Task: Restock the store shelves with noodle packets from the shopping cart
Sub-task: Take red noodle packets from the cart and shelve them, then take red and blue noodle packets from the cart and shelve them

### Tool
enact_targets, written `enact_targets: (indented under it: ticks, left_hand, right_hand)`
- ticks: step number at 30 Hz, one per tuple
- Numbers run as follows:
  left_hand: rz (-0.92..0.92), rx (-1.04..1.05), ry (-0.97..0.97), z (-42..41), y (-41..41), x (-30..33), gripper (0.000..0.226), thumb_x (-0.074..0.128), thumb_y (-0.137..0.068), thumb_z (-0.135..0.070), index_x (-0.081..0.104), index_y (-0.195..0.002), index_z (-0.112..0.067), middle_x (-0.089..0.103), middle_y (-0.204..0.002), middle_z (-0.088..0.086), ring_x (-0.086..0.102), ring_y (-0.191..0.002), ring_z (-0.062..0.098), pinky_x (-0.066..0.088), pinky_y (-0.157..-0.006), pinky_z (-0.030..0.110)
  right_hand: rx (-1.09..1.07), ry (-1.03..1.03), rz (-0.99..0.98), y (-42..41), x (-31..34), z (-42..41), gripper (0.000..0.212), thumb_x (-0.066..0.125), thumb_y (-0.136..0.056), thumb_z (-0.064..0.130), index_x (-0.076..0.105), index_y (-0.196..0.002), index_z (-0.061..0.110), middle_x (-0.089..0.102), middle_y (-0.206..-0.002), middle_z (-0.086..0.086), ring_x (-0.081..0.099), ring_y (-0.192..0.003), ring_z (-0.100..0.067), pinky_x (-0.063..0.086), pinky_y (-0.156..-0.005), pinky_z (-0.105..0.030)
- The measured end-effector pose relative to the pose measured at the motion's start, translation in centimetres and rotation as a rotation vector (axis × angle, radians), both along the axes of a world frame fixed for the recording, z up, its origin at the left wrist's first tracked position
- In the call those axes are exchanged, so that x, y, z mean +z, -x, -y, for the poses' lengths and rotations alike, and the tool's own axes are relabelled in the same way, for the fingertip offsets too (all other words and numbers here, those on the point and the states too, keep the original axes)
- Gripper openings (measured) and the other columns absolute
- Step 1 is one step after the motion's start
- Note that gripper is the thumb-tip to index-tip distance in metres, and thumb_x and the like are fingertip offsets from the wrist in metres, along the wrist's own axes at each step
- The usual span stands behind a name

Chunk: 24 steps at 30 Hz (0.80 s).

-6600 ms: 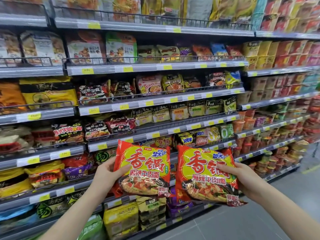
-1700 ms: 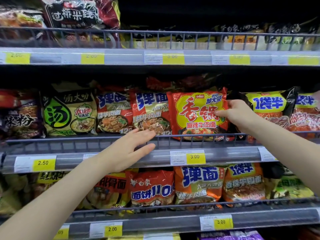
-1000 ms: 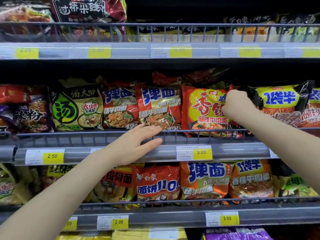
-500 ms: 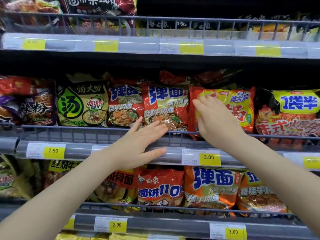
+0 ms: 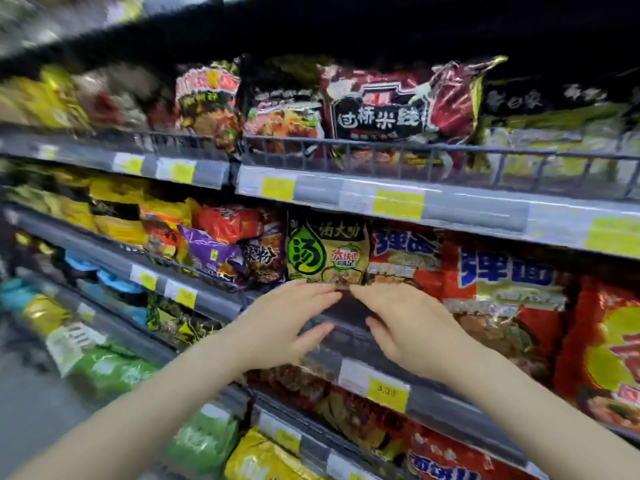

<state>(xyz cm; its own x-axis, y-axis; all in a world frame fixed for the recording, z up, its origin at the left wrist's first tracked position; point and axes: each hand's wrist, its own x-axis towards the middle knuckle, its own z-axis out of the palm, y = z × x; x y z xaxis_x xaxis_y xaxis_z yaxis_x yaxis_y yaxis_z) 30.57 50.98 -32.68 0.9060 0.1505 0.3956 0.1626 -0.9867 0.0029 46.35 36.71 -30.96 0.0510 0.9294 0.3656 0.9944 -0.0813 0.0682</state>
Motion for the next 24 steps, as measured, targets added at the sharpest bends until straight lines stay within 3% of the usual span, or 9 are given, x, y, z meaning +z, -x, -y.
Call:
enact_targets:
  ticks: [4,6,10,13,17,21,24]
  left_hand:
    - [-0.071,0.196,0.029,-2.5,7.0,4.9,0.063,0.025,-0.093,-0.057,0.037,-0.142,-0.021,0.037,-0.148,-0.005,0.032,-0.137,0.013,0.018,-0.113,0.026]
    - [-0.112,0.28,0.04,-3.1,11.0,8.1,0.073,0.015,-0.088,-0.064,0.041,-0.141,-0.02,0.041,-0.146,-0.003,0.038,-0.134,0.016,0.026,-0.111,0.029]
    - [-0.157,0.398,-0.074,-3.4,19.4,14.5,0.069,0.013,-0.094,-0.055,0.064,-0.117,-0.015,0.067,-0.116,0.002,0.066,-0.098,0.018,0.053,-0.082,0.03]
    - [-0.208,0.498,-0.036,-2.5,25.6,19.6,0.056,0.027,-0.095,-0.05,0.066,-0.111,-0.014,0.069,-0.11,0.004,0.069,-0.091,0.02,0.056,-0.074,0.029]
    - [-0.247,0.681,-0.09,-0.1,33.3,25.1,0.046,0.042,-0.079,-0.046,0.067,-0.104,-0.017,0.071,-0.096,0.0,0.07,-0.077,0.017,0.055,-0.06,0.022]
    - [-0.272,0.894,-0.078,3.7,41.0,27.5,0.048,0.042,-0.074,-0.048,0.07,-0.099,-0.017,0.072,-0.094,-0.002,0.07,-0.073,0.017,0.054,-0.06,0.022]
    - [-0.279,1.064,-0.01,7.4,46.4,28.8,0.05,0.039,-0.077,-0.048,0.069,-0.099,-0.014,0.071,-0.096,0.001,0.069,-0.078,0.022,0.055,-0.067,0.027]
  right_hand:
    - [0.101,0.103,-0.046,4.1,3.8,-3.2,0.051,0.043,-0.094,0.024,0.037,-0.144,0.023,0.048,-0.143,0.003,0.047,-0.129,-0.021,0.037,-0.105,-0.031]
    - [0.168,0.125,-0.032,6.6,6.5,-4.3,0.051,0.045,-0.093,0.024,0.04,-0.143,0.02,0.049,-0.143,0.002,0.049,-0.129,-0.022,0.039,-0.104,-0.03]
    - [0.263,0.214,-0.055,12.1,13.4,-6.4,0.053,0.041,-0.095,0.026,0.032,-0.146,0.023,0.043,-0.147,0.005,0.042,-0.133,-0.02,0.034,-0.106,-0.031]
    - [0.328,0.233,-0.053,16.2,18.5,-8.0,0.047,0.04,-0.095,0.026,0.038,-0.142,0.023,0.05,-0.141,0.002,0.048,-0.127,-0.024,0.041,-0.102,-0.036]
    - [0.424,0.251,-0.015,21.9,23.9,-9.9,0.04,0.041,-0.094,0.023,0.046,-0.133,0.02,0.059,-0.13,-0.002,0.055,-0.116,-0.028,0.048,-0.091,-0.043]
    - [0.535,0.282,0.039,28.4,26.9,-11.3,0.047,0.042,-0.095,0.027,0.037,-0.142,0.022,0.051,-0.14,0.001,0.051,-0.125,-0.025,0.045,-0.098,-0.04]
    - [0.623,0.269,0.047,33.7,27.7,-11.9,0.036,0.042,-0.093,0.029,0.048,-0.128,0.021,0.058,-0.13,0.001,0.056,-0.117,-0.025,0.048,-0.091,-0.04]
